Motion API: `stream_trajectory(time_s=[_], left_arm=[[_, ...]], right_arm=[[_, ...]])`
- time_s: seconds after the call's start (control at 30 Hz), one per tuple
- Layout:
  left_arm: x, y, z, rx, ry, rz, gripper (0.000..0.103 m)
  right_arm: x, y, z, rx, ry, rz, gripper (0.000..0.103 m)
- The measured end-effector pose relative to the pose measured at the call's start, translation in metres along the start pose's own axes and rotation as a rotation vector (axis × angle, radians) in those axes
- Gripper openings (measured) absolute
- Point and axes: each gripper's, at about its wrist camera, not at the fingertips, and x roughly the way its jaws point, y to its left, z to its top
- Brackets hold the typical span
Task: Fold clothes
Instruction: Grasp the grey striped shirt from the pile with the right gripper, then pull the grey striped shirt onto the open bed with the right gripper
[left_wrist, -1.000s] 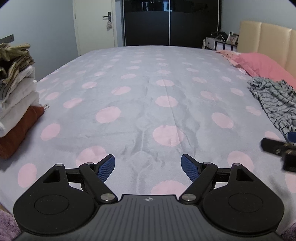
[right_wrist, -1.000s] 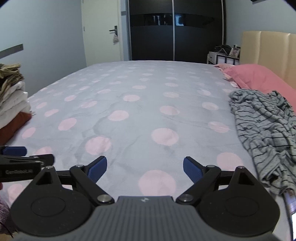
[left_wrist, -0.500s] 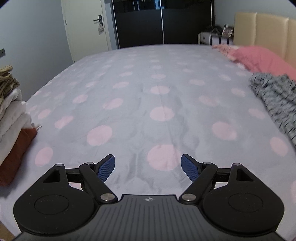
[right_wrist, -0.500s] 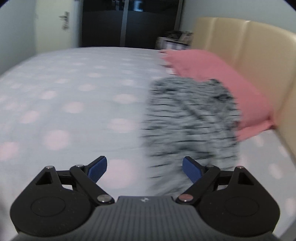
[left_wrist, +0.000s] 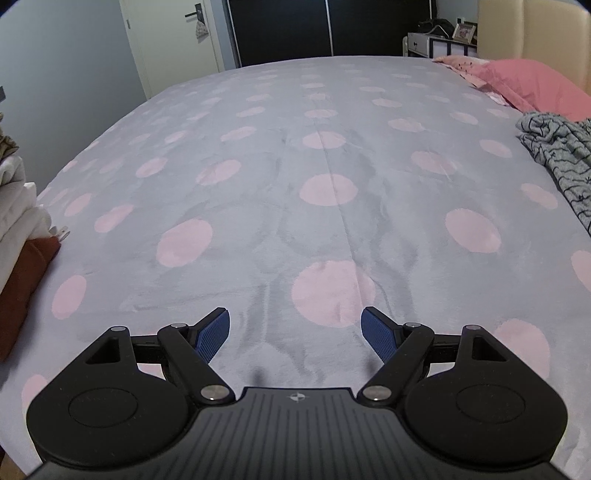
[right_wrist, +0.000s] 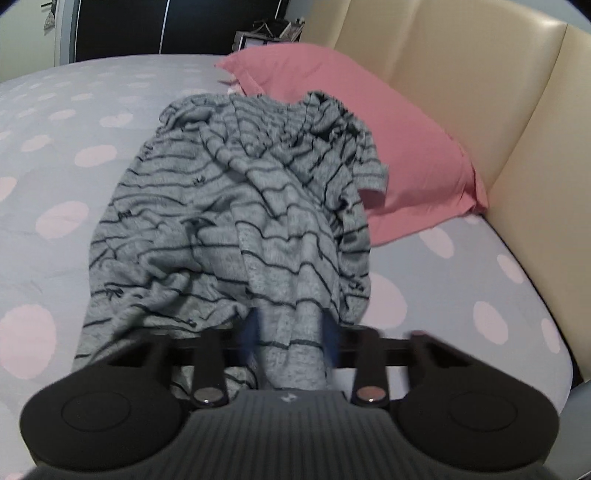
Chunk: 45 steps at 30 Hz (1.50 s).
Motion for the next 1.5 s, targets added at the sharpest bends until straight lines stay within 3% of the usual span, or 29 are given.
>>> stream_trajectory(time_s=[0.13, 0.3, 0.73, 0.93, 1.1, 1.2, 1.27, 1.37, 1.43, 1.5], left_arm=[[0.002, -0.006, -0.002, 0.014, 0.007, -0.013, 0.078], [-0.008, -0.006, 0.000, 0.009, -0.020, -0.031, 0.078], [-0.055, 0.022, 0.003, -0.058, -0.146, -0.049, 0.078], [-0.082, 0.047, -0.001, -0.060, -0.199, -0.027, 0.078], [-0.096, 0.064, -0.008, -0.071, -0.212, -0.015, 0.078], [-0.097, 0.065, -0.011, -0.062, -0.202, -0.022, 0.078], [-0.097, 0.064, -0.011, -0.051, -0.198, -0.029, 0.078], [-0.098, 0.059, -0.009, -0.037, -0.188, -0.040, 0.078], [-0.096, 0.056, -0.008, -0.034, -0.178, -0.058, 0.078], [-0.091, 0.049, -0.004, -0.027, -0.168, -0.091, 0.078]], right_arm=[[-0.006, -0.001, 0.000, 0.008, -0.002, 0.017, 0.021], [-0.025, 0.011, 0.008, 0.021, -0.033, 0.119, 0.017], [-0.137, 0.137, 0.034, -0.079, -0.142, 0.663, 0.014], [-0.204, 0.197, 0.013, -0.208, -0.148, 0.875, 0.014], [-0.243, 0.222, -0.022, -0.281, -0.099, 1.019, 0.014], [-0.252, 0.236, -0.049, -0.318, -0.044, 1.058, 0.015], [-0.246, 0.244, -0.061, -0.373, -0.025, 1.006, 0.017], [-0.242, 0.244, -0.063, -0.386, 0.001, 1.003, 0.021], [-0.240, 0.236, -0.061, -0.381, 0.001, 0.994, 0.034], [-0.241, 0.226, -0.057, -0.379, -0.008, 0.971, 0.036]])
